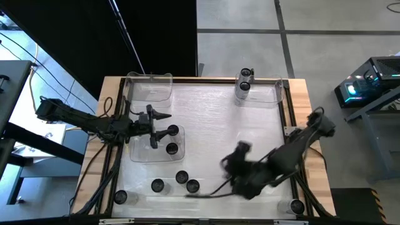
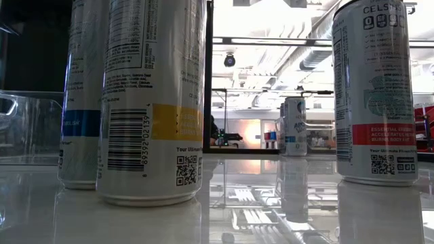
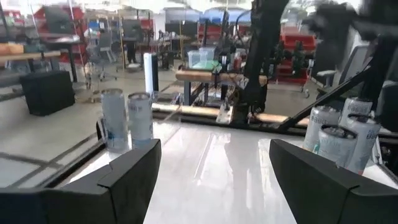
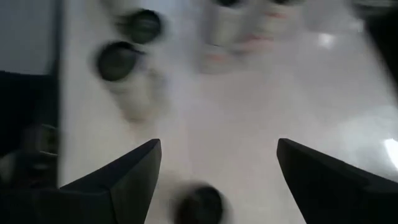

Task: Sort soda cans
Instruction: Put the white-yellow can into the top left transparent bin

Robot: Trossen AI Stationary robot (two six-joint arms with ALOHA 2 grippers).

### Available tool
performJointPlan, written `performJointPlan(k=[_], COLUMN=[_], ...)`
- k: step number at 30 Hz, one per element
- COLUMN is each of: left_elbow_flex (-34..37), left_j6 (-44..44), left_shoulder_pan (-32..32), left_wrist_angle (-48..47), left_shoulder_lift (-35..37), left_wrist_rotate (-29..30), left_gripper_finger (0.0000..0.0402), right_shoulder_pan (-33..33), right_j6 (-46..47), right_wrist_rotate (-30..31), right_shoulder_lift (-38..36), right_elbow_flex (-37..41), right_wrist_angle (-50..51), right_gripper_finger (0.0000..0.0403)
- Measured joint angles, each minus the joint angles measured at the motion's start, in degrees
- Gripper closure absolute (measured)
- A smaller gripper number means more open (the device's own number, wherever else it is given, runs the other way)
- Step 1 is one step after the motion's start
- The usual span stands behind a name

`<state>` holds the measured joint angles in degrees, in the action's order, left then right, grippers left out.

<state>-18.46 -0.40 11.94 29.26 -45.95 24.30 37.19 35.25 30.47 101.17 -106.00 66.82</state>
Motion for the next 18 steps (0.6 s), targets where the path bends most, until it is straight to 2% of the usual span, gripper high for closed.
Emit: performJointPlan(k=[2,4,8,12,18], left_elbow_flex=[-0.14,-1.2,-3.41,-4.14,-4.15], left_j6=[1.89,4.19,8.25,11.63,14.04], left_shoulder_pan=[1.02,2.39,5.73,9.01,11.53], left_wrist_angle=[2.3,3.11,3.41,3.24,2.72], left_shoulder_lift=[0.0,0.0,0.04,0.02,0.0], left_wrist_rotate=[0.13,1.17,3.81,5.19,7.1], left_gripper_finger=[0.0108,0.0108,0.0108,0.0108,0.0108], right_shoulder_pan=[-0.05,0.0,-0.03,-0.27,-1.6], right_j6=[-5.2,-6.35,-5.06,-8.13,-4.68], right_wrist_rotate=[-2.47,-1.98,5.33,3.76,3.52], right_shoulder_lift=[2.6,3.81,3.62,3.75,3.6], right_elbow_flex=[0.0,0.08,-0.02,0.0,1.46], right_wrist_angle=[-4.6,-3.62,-2.17,-3.8,-0.37], right_gripper_finger=[0.0091,0.0096,0.0109,0.0116,0.0117])
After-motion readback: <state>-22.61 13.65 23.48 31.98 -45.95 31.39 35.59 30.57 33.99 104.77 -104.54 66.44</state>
